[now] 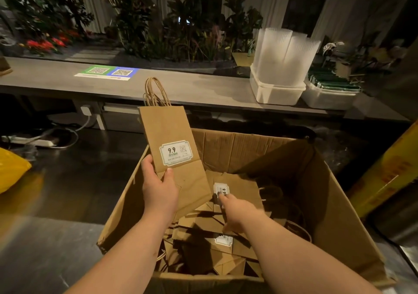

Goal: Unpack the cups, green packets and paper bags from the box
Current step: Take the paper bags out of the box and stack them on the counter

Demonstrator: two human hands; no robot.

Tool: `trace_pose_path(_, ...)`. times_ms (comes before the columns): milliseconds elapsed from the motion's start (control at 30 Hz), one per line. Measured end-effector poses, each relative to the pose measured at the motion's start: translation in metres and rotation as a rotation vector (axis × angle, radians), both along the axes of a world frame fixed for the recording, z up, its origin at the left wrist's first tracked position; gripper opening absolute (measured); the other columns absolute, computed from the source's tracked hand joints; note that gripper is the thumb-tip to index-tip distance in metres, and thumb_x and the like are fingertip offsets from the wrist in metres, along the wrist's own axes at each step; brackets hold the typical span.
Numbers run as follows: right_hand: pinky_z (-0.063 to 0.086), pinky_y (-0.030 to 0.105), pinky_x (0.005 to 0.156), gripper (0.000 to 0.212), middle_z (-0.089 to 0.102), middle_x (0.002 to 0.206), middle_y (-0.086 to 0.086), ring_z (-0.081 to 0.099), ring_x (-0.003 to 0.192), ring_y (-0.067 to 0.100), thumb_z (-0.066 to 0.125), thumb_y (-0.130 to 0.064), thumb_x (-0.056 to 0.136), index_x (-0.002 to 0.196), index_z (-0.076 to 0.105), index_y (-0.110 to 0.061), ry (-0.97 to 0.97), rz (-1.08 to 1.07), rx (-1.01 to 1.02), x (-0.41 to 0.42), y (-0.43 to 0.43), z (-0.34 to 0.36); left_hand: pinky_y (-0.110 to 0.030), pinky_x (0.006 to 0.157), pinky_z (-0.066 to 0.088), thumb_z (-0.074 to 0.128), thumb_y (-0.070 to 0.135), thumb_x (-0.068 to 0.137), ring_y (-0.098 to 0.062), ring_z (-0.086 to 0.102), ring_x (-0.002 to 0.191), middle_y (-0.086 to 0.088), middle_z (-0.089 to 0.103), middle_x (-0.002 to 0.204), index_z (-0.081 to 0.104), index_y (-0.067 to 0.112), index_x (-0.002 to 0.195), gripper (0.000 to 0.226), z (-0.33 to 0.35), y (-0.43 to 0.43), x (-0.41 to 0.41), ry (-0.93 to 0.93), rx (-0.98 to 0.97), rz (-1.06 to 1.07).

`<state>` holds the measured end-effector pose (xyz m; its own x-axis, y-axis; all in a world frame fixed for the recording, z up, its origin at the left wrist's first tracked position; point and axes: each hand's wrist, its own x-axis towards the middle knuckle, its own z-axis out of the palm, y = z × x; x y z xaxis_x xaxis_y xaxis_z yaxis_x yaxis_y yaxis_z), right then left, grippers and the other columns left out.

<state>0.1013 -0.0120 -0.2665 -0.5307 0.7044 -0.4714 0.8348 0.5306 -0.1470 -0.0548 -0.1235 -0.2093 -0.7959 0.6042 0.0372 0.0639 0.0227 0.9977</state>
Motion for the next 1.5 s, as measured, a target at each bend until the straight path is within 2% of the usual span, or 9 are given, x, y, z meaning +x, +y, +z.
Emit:
trace_pose_path(167,0.057,0.041,0.091,0.038,0.064,0.124,0.01,0.065,0.108,0.03,0.066,-0.015,0.095,0.132,0.061,-0.012,-0.248,0.221,0.249,-0.009,-0.005,0.005,-0.017,0.07,0.046,0.052,0.013,0.106,0.007,0.053,0.094,0.016,0.053,0.126,0.034,0.034,0.144,0.047,-0.003,-0.001,-0.001,-0.009,0.005,0.018)
trace_pose_path(400,0.059,0.033,0.078,0.017,0.065,0.093,-0.002,0.064,0.08,0.016,0.061,-0.023,0.095,0.11,0.07,-0.022,0.028,-0.179,0.391,0.006,-0.007,0.045,-0.036,0.088,0.054,0.052,0.014,0.105,-0.01,0.056,0.112,0.011,0.054,0.13,0.033,0.037,0.143,0.048,-0.004,-0.006,-0.001,-0.032,0.015,0.036)
trace_pose_path(500,0.056,0.032,0.081,0.021,0.069,0.103,0.001,0.066,0.091,0.02,0.055,-0.02,0.101,0.117,0.067,-0.022,0.213,-0.367,0.446,0.03,-0.003,0.079,-0.036,0.087,0.054,0.051,0.013,0.106,-0.009,0.057,0.109,0.01,0.054,0.129,0.032,0.037,0.143,0.048,0.0,-0.007,-0.004,-0.03,0.015,0.038)
trace_pose_path(700,0.059,0.042,0.085,0.038,0.073,0.091,0.005,0.07,0.09,0.024,0.044,-0.042,0.107,0.093,0.07,-0.018,1.106,-0.699,-0.052,0.063,-0.011,0.111,-0.039,0.09,0.053,0.052,0.013,0.105,-0.009,0.058,0.106,0.012,0.056,0.124,0.034,0.037,0.144,0.049,0.0,-0.005,-0.003,-0.086,-0.058,-0.053)
trace_pose_path(867,0.06,0.039,0.083,0.016,0.072,0.111,0.006,0.071,0.102,0.027,0.056,0.0,0.1,0.109,0.061,-0.012,1.383,-0.473,-0.436,0.065,-0.017,0.118,-0.033,0.09,0.047,0.05,0.011,0.106,-0.011,0.054,0.114,0.013,0.057,0.124,0.036,0.035,0.146,0.049,0.002,-0.002,0.0,-0.134,-0.062,-0.154)
trace_pose_path(1033,0.057,0.045,0.096,0.065,0.058,0.139,0.0,0.061,0.119,0.022,0.058,-0.007,0.102,0.15,0.028,-0.039,1.209,-0.631,-0.418,0.022,-0.015,0.096,-0.034,0.083,0.05,0.048,0.015,0.107,-0.012,0.062,0.11,0.008,0.064,0.122,0.038,0.037,0.143,0.043,0.01,-0.004,0.007,-0.274,0.035,-0.299)
trace_pose_path(1267,0.053,0.032,0.098,0.053,0.055,0.142,-0.005,0.052,0.126,0.014,0.06,-0.015,0.102,0.149,0.042,-0.031,1.12,-0.681,-0.37,-0.024,-0.017,0.05,-0.051,0.103,0.051,0.046,0.04,0.107,-0.018,0.059,0.122,0.008,0.062,0.133,0.032,0.042,0.146,0.042,0.003,-0.004,0.008,-0.167,-0.005,-0.353)
trace_pose_path(1367,0.049,0.019,0.076,0.045,0.056,0.128,-0.012,0.055,0.106,0.006,0.061,-0.018,0.102,0.143,0.048,-0.033,1.121,-0.652,-0.33,-0.025,-0.013,0.043,-0.041,0.097,0.05,0.056,0.023,0.104,-0.012,0.055,0.12,0.012,0.057,0.134,0.029,0.04,0.146,0.052,-0.002,0.0,0.005,-0.074,-0.105,-0.341)
trace_pose_path(1500,0.054,0.026,0.077,0.036,0.062,0.122,-0.002,0.062,0.105,0.012,0.059,-0.028,0.103,0.139,0.052,-0.027,1.132,-0.768,-0.362,-0.019,0.002,0.034,-0.039,0.091,0.052,0.055,0.014,0.104,-0.01,0.056,0.116,0.013,0.057,0.129,0.035,0.04,0.143,0.051,-0.002,0.004,0.001,-0.092,-0.105,-0.25)
